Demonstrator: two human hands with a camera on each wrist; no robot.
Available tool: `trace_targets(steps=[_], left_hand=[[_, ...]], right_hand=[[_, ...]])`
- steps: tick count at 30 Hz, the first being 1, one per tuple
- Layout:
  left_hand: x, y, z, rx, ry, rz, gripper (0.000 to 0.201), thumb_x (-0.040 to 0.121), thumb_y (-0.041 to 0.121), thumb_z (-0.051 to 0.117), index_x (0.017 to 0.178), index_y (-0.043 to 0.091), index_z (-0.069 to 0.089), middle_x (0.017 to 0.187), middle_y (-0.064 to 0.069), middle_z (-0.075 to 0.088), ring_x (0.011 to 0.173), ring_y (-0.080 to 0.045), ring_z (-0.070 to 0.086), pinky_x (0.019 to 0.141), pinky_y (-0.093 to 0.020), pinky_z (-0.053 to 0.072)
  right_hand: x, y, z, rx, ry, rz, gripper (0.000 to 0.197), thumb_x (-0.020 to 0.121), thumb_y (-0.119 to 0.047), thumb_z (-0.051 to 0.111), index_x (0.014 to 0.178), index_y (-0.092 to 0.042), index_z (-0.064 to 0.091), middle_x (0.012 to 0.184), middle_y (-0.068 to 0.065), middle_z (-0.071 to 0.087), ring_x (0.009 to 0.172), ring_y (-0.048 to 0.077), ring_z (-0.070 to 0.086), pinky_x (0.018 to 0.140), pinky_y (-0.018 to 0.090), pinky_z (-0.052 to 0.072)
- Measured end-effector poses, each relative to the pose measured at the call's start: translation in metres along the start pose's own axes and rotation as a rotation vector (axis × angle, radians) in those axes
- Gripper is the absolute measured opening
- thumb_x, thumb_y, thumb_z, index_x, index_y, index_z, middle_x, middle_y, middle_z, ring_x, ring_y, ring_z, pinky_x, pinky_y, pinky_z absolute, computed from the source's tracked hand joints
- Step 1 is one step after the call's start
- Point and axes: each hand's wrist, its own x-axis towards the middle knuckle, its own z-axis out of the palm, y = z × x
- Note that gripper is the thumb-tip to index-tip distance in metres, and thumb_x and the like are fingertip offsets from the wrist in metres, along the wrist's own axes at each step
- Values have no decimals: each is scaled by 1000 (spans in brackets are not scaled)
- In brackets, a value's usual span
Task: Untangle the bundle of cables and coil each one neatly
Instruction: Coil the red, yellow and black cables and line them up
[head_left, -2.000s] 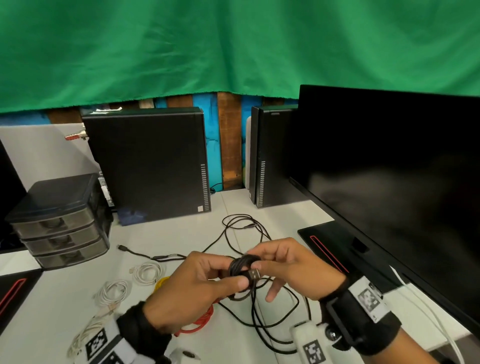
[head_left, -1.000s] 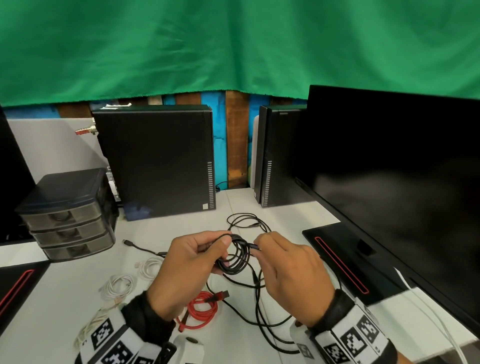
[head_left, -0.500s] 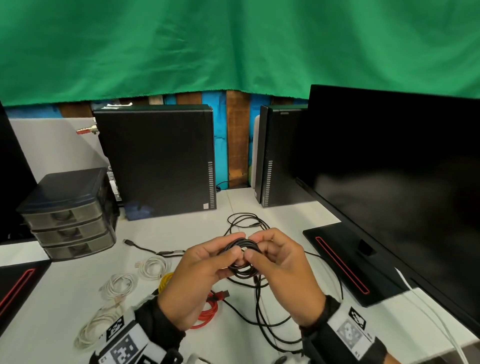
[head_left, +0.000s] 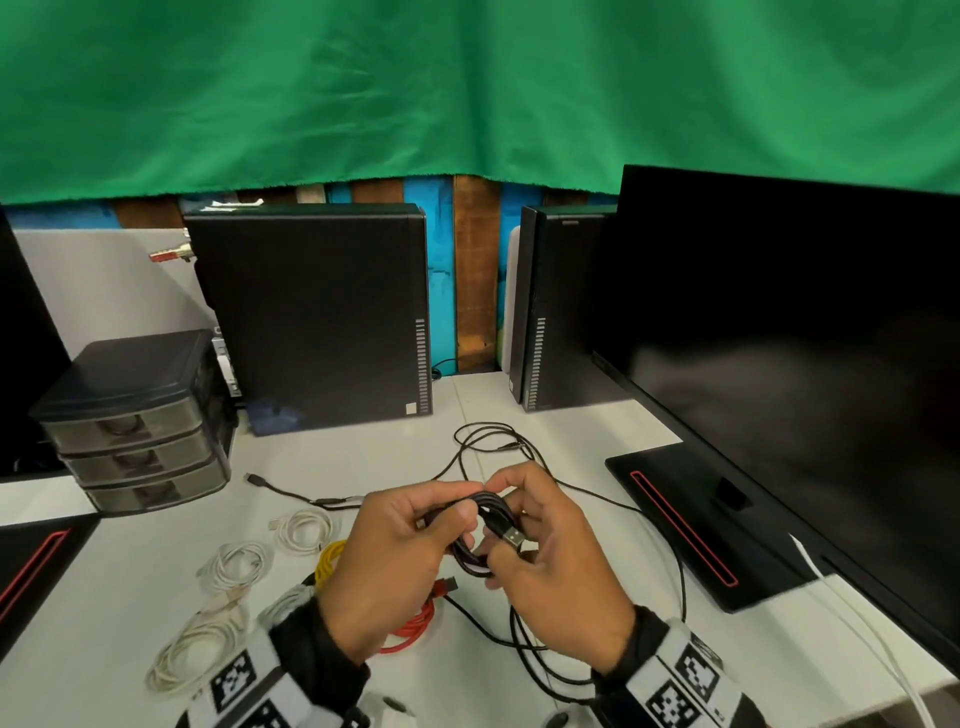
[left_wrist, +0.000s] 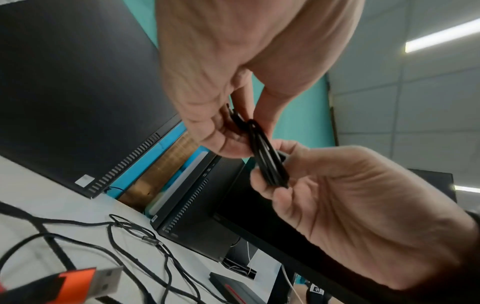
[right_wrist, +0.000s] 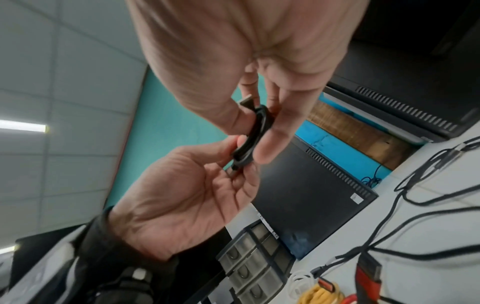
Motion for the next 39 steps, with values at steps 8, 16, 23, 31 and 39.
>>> trace_targets(steps=[8, 16, 23, 31, 39], left_hand=[[10, 25, -29, 123, -77, -55, 22, 95, 21, 63, 115, 27, 71, 97, 4, 77, 91, -11, 73, 72, -24, 58], [9, 82, -161, -4, 404, 126, 17, 97, 34, 58, 106, 28, 72, 99, 2, 77, 87, -13, 73, 77, -29, 57], [-1, 88, -194, -61, 439, 172, 13, 97, 31, 59, 100, 25, 71, 85, 6, 74, 80, -10, 70, 69, -21, 57], [19, 58, -129, 52, 265, 83, 10, 94, 22, 66, 100, 22, 73, 90, 0, 77, 77, -11, 71, 70, -26, 54], [33, -30, -17, 380, -257, -116, 11, 93, 14, 67, 90, 19, 76, 91, -1, 74, 66, -12, 70, 61, -25, 54]], right_hand=[[9, -14, 10, 155, 139, -22, 18, 91, -7, 69, 102, -17, 59, 92, 1, 75, 83, 16, 72, 63, 24, 56], [24, 25, 50, -134, -151, 205, 25, 87, -24, 72, 84, -17, 49, 60, 12, 62, 52, 19, 47, 53, 33, 39], [5, 48, 124, -102, -418, 307, 24, 85, -20, 73, 81, -14, 50, 67, 7, 60, 56, 17, 51, 55, 31, 44], [14, 41, 56, -70, -77, 280, 14, 86, -14, 75, 79, -15, 63, 73, 8, 70, 61, 17, 63, 53, 28, 46], [24, 58, -56, -62, 218, 435, 17, 90, -18, 72, 87, -3, 66, 78, 8, 74, 60, 17, 64, 52, 29, 47]])
